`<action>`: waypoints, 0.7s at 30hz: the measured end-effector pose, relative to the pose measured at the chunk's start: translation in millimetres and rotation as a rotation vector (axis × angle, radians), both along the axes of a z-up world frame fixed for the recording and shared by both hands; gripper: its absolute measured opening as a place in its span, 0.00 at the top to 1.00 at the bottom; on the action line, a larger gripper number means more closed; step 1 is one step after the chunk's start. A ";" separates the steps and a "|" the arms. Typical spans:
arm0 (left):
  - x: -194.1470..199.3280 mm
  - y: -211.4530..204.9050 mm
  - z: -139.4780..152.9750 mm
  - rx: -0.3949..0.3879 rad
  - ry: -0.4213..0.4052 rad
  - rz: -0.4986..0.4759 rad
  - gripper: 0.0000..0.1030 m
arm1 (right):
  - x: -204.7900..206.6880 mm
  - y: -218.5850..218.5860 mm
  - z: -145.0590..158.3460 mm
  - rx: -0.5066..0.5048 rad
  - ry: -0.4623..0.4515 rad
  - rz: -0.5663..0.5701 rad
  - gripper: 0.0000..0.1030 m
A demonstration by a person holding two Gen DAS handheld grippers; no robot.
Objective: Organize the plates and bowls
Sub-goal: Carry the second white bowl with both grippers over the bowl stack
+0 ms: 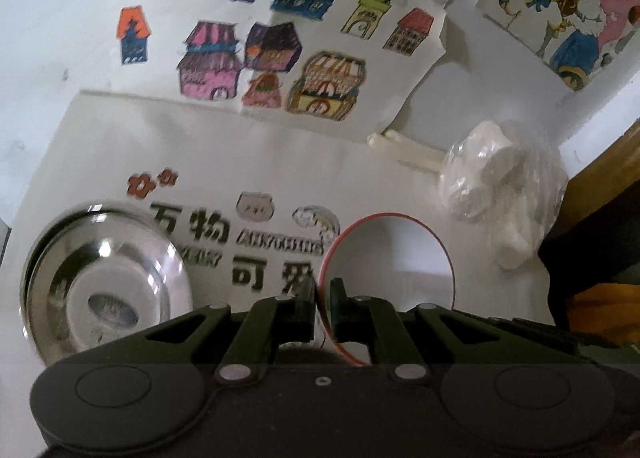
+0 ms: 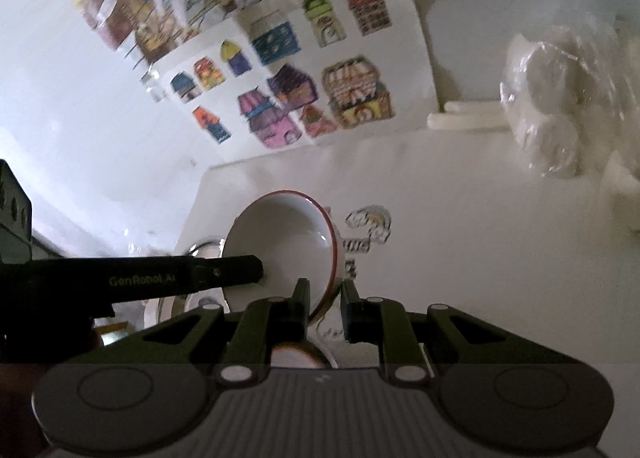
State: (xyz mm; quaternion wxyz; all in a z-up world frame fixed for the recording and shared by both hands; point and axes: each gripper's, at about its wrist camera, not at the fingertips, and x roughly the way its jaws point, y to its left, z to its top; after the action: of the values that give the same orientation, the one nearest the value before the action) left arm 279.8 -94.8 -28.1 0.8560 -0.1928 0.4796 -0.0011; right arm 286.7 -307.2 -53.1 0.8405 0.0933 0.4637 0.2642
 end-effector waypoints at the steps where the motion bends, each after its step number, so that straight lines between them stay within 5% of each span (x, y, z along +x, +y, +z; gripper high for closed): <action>1: -4.3 1.0 -1.5 -0.003 0.006 0.000 0.94 | -3.1 0.6 -0.7 -0.004 0.006 0.008 0.82; 21: -55.9 0.6 -51.3 -0.047 0.206 0.025 0.93 | -35.1 14.9 -30.6 -0.135 0.160 0.151 0.82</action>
State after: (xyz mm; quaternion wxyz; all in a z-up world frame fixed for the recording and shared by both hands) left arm 223.9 -94.2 -79.4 0.7973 -0.2178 0.5626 0.0180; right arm 251.6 -292.2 -83.6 0.7829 0.0220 0.5517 0.2867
